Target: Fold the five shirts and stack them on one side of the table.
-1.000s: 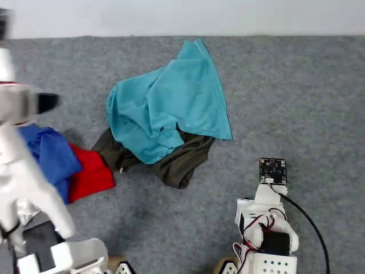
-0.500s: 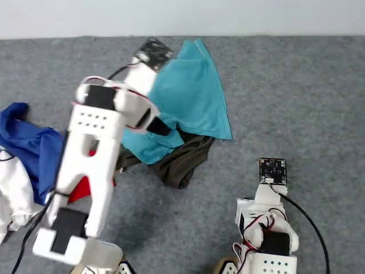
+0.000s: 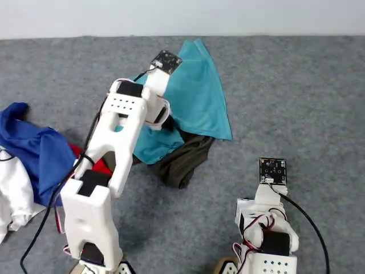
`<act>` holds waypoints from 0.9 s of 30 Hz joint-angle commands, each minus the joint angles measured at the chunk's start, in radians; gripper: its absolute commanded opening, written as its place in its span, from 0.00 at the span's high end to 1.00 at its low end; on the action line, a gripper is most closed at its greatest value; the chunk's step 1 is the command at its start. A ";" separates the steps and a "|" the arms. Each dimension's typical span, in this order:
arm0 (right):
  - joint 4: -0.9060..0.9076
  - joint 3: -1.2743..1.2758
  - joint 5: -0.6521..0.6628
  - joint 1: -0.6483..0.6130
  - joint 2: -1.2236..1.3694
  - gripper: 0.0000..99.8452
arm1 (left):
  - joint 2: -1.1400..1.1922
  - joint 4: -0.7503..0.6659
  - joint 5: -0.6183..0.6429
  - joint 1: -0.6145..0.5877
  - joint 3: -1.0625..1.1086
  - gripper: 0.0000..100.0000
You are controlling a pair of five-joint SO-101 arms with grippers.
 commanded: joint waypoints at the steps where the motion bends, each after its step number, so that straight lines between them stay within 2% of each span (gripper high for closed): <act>1: 0.002 0.015 -0.005 -0.004 -0.008 0.99 | -0.006 -0.014 -0.098 -0.018 -0.090 0.98; 5: 0.002 0.015 -0.005 -0.004 -0.008 0.99 | -0.028 0.078 -0.192 -0.035 -0.137 0.99; 12: 0.002 0.015 -0.005 -0.004 -0.008 0.99 | -0.222 0.245 -0.193 -0.178 -0.352 0.99; 20: 0.002 0.015 -0.005 -0.004 -0.008 0.99 | -0.483 0.285 -0.204 -0.516 -0.495 0.99; 27: 0.002 0.015 -0.005 -0.004 -0.008 0.99 | -0.548 0.284 -0.356 -0.824 -0.501 0.99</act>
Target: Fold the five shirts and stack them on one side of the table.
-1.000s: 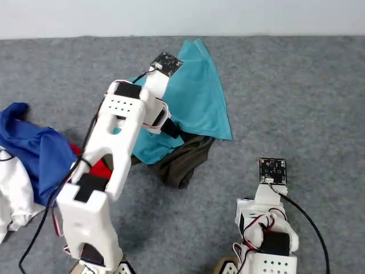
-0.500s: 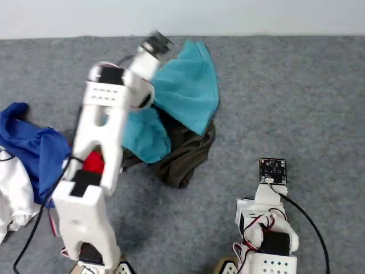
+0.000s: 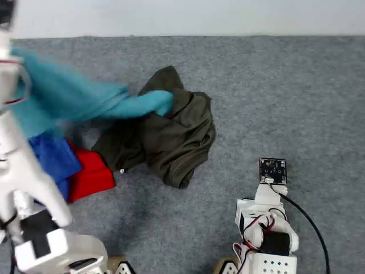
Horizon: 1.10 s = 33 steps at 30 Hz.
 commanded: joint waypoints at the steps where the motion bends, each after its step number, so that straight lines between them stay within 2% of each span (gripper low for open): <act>1: 0.002 0.015 -0.005 -0.004 -0.008 0.99 | -0.054 -0.003 -0.043 -0.163 -0.041 0.99; 7: 0.002 0.015 -0.005 -0.004 -0.008 0.99 | -0.058 -0.089 -0.040 -0.371 -0.035 0.99; 11: 0.002 0.015 -0.005 -0.004 -0.008 0.99 | -0.060 -0.109 -0.038 -0.443 -0.036 0.99; 17: 0.002 0.015 -0.005 -0.004 -0.008 0.99 | -0.060 -0.026 -0.041 -0.451 -0.035 0.96; 21: 0.002 0.015 -0.005 -0.004 -0.008 0.99 | -0.061 0.072 -0.038 -0.453 -0.042 0.78; 23: 0.002 0.015 -0.005 -0.004 -0.008 0.99 | -0.061 0.132 -0.029 -0.453 -0.042 0.73; 27: 0.002 0.015 -0.005 -0.004 -0.008 0.99 | -0.087 0.245 -0.003 -0.448 -0.074 0.73; 33: 0.002 0.015 -0.005 -0.004 -0.008 0.99 | -0.233 0.245 0.048 -0.413 -0.031 0.73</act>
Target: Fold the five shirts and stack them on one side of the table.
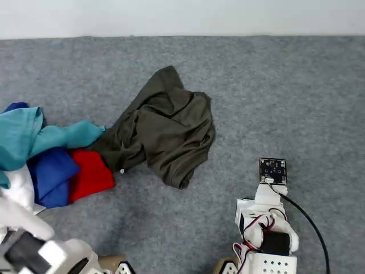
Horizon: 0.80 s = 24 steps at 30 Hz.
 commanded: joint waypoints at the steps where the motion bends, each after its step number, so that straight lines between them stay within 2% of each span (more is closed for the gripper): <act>1: 0.002 0.015 -0.005 -0.004 -0.008 0.99 | -0.135 0.020 0.038 0.046 0.030 0.73; 9: 0.002 0.015 -0.006 -0.005 -0.008 0.99 | -0.459 0.020 0.089 0.255 0.447 0.73; 15: 0.002 0.015 -0.005 -0.005 -0.008 0.99 | -0.600 0.017 0.175 0.351 0.736 0.73; 19: 0.002 0.015 -0.003 -0.005 -0.008 0.99 | -0.609 0.017 0.207 0.350 0.780 0.73; 24: -0.024 0.002 0.000 -0.004 -0.008 0.99 | -0.615 0.020 0.245 0.242 0.794 0.73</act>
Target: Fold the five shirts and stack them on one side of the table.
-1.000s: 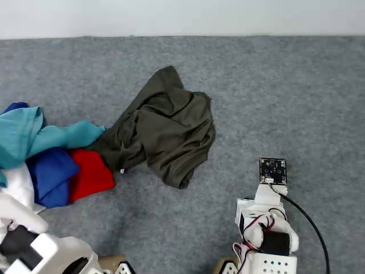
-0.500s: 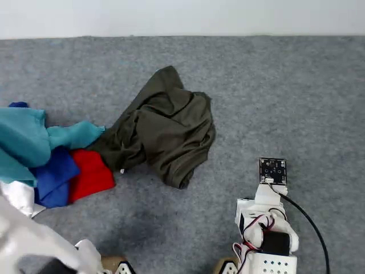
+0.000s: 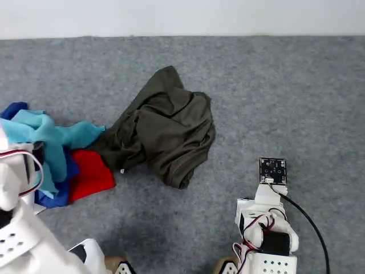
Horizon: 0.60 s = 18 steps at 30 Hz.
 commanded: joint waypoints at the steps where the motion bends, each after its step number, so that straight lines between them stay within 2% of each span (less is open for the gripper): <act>1: -0.038 -0.012 -0.003 -0.005 -0.008 0.99 | -0.018 0.021 0.003 -0.092 0.025 0.72; 7: -0.140 -0.084 -0.006 -0.012 -0.007 0.99 | -0.003 0.011 -0.206 -0.247 0.196 0.72; 11: -0.105 -0.127 -0.008 -0.090 -0.005 0.99 | 0.106 -0.086 -0.239 -0.416 0.214 0.72; 15: -0.064 -0.195 -0.008 -0.170 -0.005 0.99 | 0.296 -0.175 -0.239 -0.609 0.102 0.73; 18: -0.059 -0.216 -0.008 -0.205 -0.005 0.99 | 0.433 -0.180 -0.239 -0.724 -0.058 0.73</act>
